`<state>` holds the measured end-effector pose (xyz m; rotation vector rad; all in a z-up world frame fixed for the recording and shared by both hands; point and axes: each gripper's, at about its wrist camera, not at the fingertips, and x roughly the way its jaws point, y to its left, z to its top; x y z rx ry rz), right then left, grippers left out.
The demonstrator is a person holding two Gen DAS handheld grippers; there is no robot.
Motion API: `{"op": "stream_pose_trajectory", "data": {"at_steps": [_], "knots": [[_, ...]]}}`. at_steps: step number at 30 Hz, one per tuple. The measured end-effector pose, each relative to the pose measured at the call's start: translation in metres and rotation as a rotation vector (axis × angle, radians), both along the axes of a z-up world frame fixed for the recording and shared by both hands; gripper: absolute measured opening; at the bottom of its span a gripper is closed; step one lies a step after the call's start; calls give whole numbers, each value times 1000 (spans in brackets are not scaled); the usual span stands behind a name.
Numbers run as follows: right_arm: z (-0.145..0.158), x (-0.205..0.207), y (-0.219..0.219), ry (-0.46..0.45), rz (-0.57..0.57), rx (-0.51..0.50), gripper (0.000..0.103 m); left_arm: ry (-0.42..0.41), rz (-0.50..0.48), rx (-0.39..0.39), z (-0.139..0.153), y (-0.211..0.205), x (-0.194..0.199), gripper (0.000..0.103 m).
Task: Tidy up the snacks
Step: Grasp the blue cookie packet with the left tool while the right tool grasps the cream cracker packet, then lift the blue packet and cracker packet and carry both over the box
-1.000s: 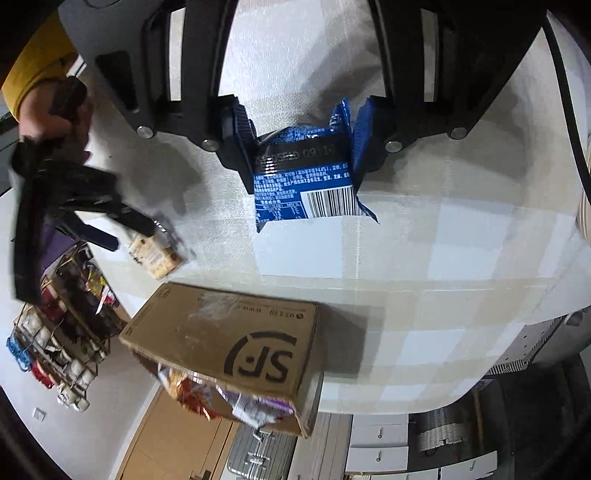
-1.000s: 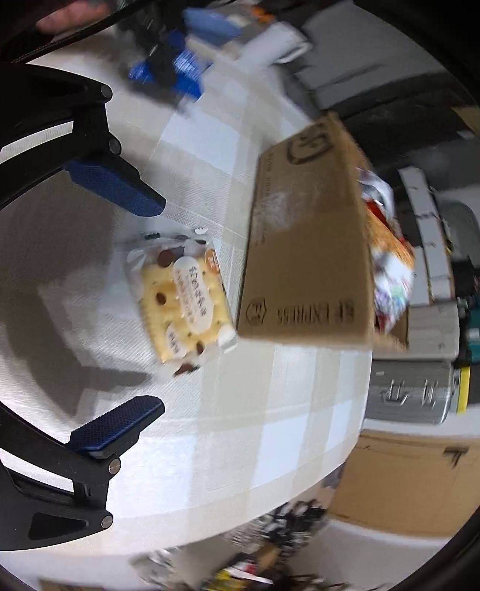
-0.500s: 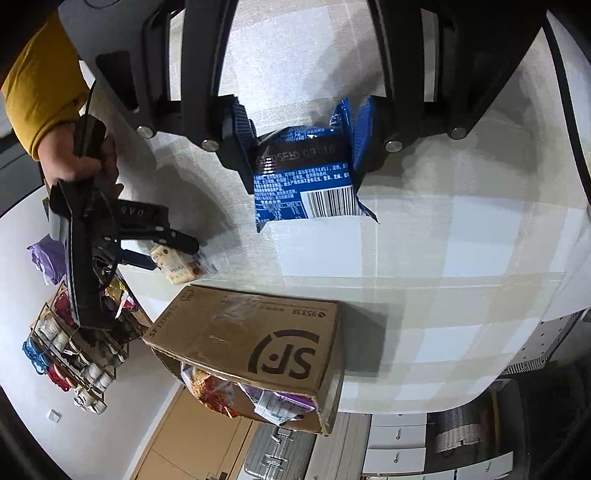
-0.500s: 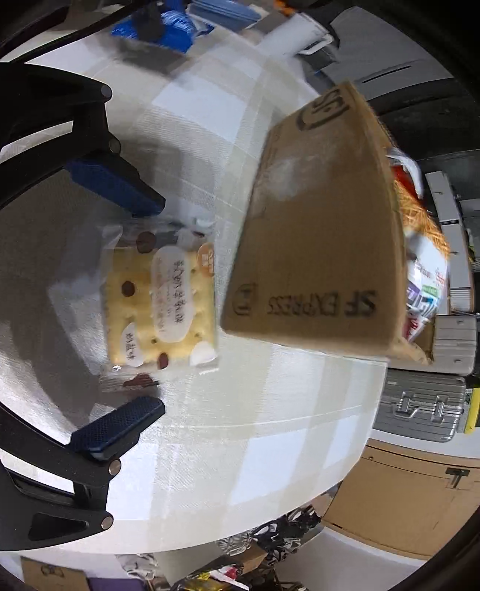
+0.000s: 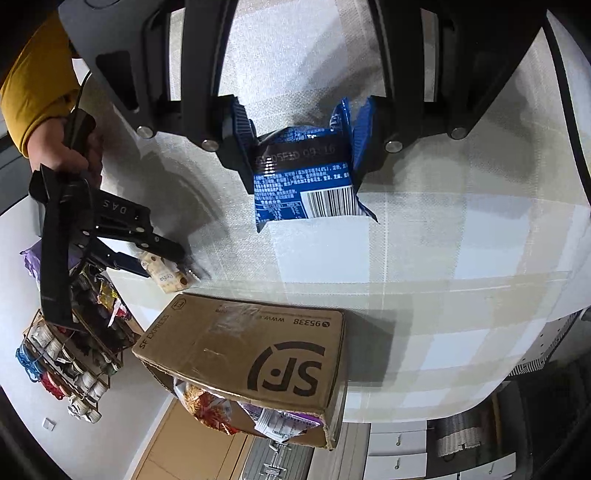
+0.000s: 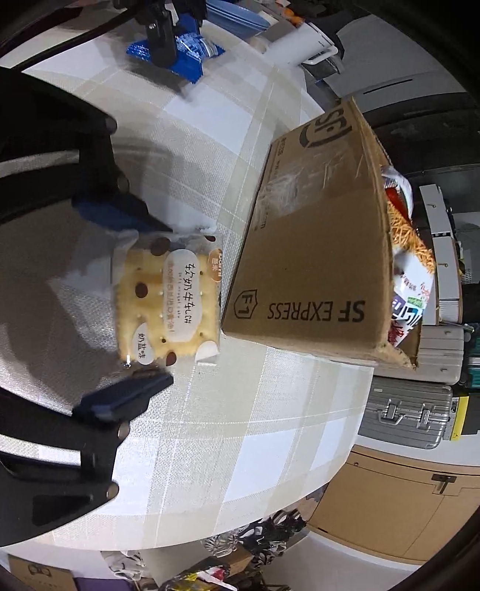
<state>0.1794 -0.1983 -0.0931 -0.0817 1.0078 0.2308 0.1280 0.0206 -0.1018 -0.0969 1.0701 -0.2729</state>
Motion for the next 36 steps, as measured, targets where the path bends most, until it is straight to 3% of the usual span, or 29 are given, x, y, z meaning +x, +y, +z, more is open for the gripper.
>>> {"op": "stream_pose_trajectory", "data": {"at_steps": [1, 9, 23, 31, 36], "knots": [[0, 0, 0, -5, 4, 1, 62, -1, 0, 1, 0, 0, 0, 42], [6, -18, 6, -23, 1, 22, 59, -3, 14, 0, 0, 6, 2, 42], [13, -30, -18, 18, -90, 221, 58, -22, 28, -23, 7, 11, 0, 42], [30, -51, 0, 27, -43, 331, 58, -71, 24, -5, 17, 3, -10, 42], [39, -73, 9, 33, -21, 465, 58, -131, 11, 31, 30, -10, -26, 42]]}}
